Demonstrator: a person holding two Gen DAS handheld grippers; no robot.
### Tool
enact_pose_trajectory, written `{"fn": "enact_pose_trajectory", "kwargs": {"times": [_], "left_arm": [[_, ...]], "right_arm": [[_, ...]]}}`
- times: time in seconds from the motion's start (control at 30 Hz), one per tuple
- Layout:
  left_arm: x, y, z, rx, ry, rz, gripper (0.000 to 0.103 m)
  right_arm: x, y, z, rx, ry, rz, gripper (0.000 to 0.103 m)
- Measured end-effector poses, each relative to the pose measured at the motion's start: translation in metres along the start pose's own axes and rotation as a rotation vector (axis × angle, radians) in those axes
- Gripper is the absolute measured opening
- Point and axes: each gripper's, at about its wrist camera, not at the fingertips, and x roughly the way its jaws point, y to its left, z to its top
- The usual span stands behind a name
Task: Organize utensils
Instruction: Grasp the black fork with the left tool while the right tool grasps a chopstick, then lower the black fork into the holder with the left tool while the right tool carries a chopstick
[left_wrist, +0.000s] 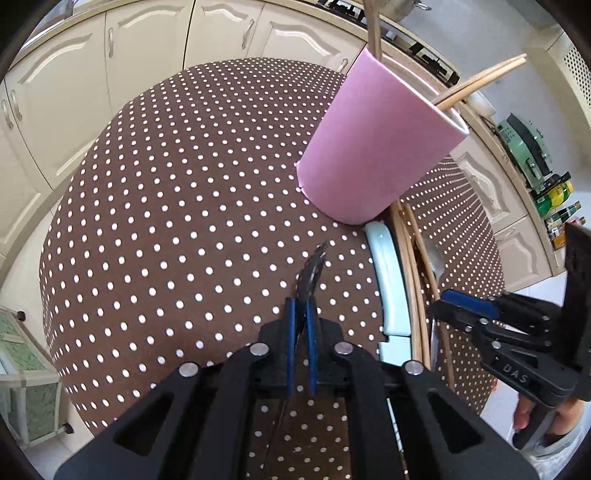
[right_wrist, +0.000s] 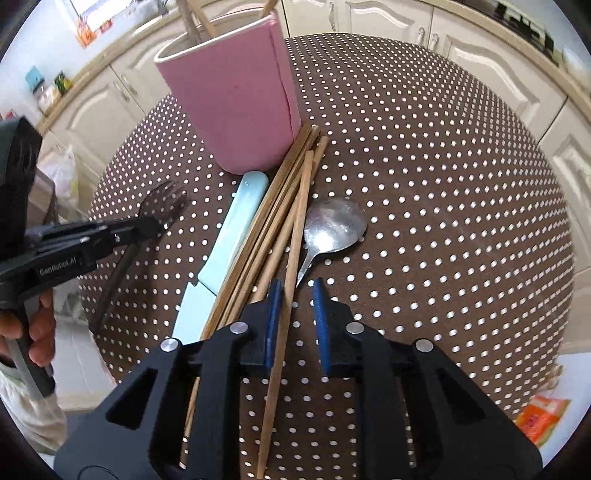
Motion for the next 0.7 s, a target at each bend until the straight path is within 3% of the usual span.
{"fn": "enact_pose_trajectory", "kwargs": {"times": [0.3,0.5,0.7], "left_arm": [[0.002,-0.012,0.009,0.064,0.006,0.028,0.007],[-0.02,-0.009,0.003,0.056,-0.079,-0.055,0.005],[-0.061,-0.006,-0.007,0.071,-0.22,-0.215,0.005]], "right_arm": [[0.005,0.022,0.006,-0.042,0.017,-0.005,0.006],[-0.013,0.011,-0.003,-0.026,-0.03,0.036,0.006],[-0.048,-0.005,-0.011,0.031,-0.183,0.114,0.006]]}}
